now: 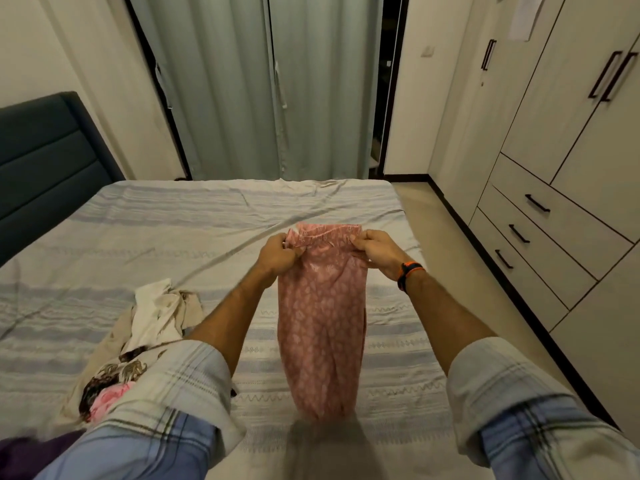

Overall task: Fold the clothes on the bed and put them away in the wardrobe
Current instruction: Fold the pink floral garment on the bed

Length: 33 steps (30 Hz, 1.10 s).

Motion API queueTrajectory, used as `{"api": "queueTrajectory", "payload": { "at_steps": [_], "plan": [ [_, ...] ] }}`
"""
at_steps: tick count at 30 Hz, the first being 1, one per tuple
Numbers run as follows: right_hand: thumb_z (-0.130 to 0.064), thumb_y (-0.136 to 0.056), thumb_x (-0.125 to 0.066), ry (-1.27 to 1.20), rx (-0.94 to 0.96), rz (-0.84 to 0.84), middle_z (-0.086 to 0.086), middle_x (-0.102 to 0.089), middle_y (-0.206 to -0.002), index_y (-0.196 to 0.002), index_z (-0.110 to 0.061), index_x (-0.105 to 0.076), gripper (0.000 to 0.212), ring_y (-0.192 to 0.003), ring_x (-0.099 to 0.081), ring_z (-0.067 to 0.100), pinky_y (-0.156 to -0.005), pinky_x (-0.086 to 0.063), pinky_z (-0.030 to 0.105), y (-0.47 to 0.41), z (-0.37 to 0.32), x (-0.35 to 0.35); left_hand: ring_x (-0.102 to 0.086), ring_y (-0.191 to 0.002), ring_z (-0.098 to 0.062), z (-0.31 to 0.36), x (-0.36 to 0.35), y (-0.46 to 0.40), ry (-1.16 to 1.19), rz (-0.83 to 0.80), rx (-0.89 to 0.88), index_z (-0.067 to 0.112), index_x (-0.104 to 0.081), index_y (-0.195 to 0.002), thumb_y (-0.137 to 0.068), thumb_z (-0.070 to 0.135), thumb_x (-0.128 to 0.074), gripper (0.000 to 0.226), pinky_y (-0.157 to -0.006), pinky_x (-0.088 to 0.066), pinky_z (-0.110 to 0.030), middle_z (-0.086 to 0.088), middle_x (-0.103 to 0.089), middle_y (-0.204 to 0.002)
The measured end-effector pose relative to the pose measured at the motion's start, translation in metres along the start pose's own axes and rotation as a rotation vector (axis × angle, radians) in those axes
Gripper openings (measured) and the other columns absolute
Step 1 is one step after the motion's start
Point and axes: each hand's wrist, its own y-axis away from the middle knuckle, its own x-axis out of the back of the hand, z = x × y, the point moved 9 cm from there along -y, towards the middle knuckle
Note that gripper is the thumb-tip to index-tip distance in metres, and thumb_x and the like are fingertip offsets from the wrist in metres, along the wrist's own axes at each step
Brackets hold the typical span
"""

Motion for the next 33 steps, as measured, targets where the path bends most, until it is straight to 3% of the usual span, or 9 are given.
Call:
{"api": "queueTrajectory", "payload": {
  "at_steps": [4,6,8,12,15,18,23,28,33],
  "plan": [
    [-0.022,-0.1,-0.056,-0.059,0.167,0.03,0.005,-0.068,-0.097,-0.092,-0.011,-0.061,0.015,-0.085,-0.065,0.017,-0.074,-0.055,0.027,-0.014,-0.044,0.015,-0.063,-0.103,-0.022,0.046,0.013,-0.008,-0.007,0.08,-0.104,0.014,-0.06,-0.119,-0.092,0.028,-0.065,0.03,-0.094,-0.053,-0.043,0.0,-0.066,-0.112],
    [-0.024,-0.1,-0.057,-0.067,0.227,0.039,0.007,-0.071,-0.104,-0.106,-0.006,-0.063,0.02,-0.091,-0.069,0.017,-0.075,-0.057,0.025,-0.018,-0.056,0.022,-0.062,-0.103,-0.022,0.061,0.017,-0.01,-0.02,0.102,-0.158,0.017,-0.058,-0.118,-0.093,0.028,-0.064,0.027,-0.093,-0.053,-0.041,0.0,-0.064,-0.112],
    [-0.026,-0.099,-0.058,-0.082,0.264,0.046,0.014,-0.071,-0.111,-0.116,-0.001,-0.061,0.03,-0.1,-0.07,0.024,-0.084,-0.058,0.033,-0.016,-0.057,0.025,-0.062,-0.102,-0.022,0.068,0.02,-0.007,-0.024,0.116,-0.205,0.02,-0.058,-0.112,-0.093,0.023,-0.064,0.02,-0.091,-0.053,-0.041,0.001,-0.064,-0.109],
    [-0.024,-0.099,-0.058,-0.049,0.262,0.03,0.012,-0.072,-0.105,-0.115,0.0,-0.061,0.029,-0.094,-0.069,0.015,-0.082,-0.057,0.03,0.002,-0.034,0.022,-0.062,-0.099,-0.022,0.052,0.013,0.006,-0.04,0.087,-0.22,0.019,-0.06,-0.102,-0.09,0.012,-0.065,0.015,-0.09,-0.052,-0.041,0.0,-0.067,-0.102],
    [-0.017,-0.1,-0.056,-0.01,0.192,0.012,-0.002,-0.066,-0.087,-0.109,-0.001,-0.061,0.019,-0.071,-0.062,-0.002,-0.067,-0.049,0.017,0.027,0.005,0.012,-0.064,-0.101,-0.025,0.009,-0.002,0.021,-0.08,0.033,-0.154,0.015,-0.062,-0.103,-0.089,0.012,-0.066,0.015,-0.092,-0.053,-0.044,-0.004,-0.069,-0.105],
    [-0.02,-0.1,-0.056,0.07,0.097,0.003,0.0,-0.064,-0.089,-0.106,-0.005,-0.063,0.018,-0.073,-0.057,0.004,-0.068,-0.047,0.018,0.054,0.058,0.0,-0.065,-0.099,-0.027,-0.055,-0.025,0.039,-0.139,-0.055,-0.049,0.013,-0.061,-0.102,-0.089,0.01,-0.065,0.014,-0.09,-0.054,-0.046,-0.008,-0.069,-0.105],
    [-0.014,-0.097,-0.061,0.164,-0.118,-0.112,0.005,-0.061,-0.083,-0.089,-0.01,-0.063,0.01,-0.077,-0.056,0.015,-0.075,-0.047,0.028,0.105,0.167,-0.032,-0.066,-0.098,-0.025,-0.176,-0.062,0.096,-0.244,-0.214,0.12,0.014,-0.063,-0.106,-0.084,0.028,-0.073,0.028,-0.087,-0.055,-0.045,-0.003,-0.071,-0.104],
    [-0.017,-0.095,-0.064,0.202,-0.256,-0.181,0.005,-0.06,-0.08,-0.096,-0.003,-0.066,0.015,-0.073,-0.054,0.012,-0.065,-0.045,0.016,0.162,0.235,-0.058,-0.062,-0.103,-0.032,-0.225,-0.087,0.168,-0.354,-0.328,0.205,0.009,-0.061,-0.112,-0.088,0.015,-0.067,0.025,-0.081,-0.046,-0.034,-0.013,-0.067,-0.113],
    [-0.025,-0.093,-0.067,0.213,-0.373,-0.22,0.008,-0.048,-0.08,-0.088,-0.007,-0.063,0.019,-0.076,-0.047,0.019,-0.074,-0.04,0.032,0.208,0.293,-0.074,-0.061,-0.105,-0.027,-0.268,-0.097,0.216,-0.407,-0.376,0.261,0.009,-0.061,-0.118,-0.09,0.017,-0.066,0.029,-0.078,-0.04,-0.026,-0.009,-0.066,-0.114]
  ]
}}
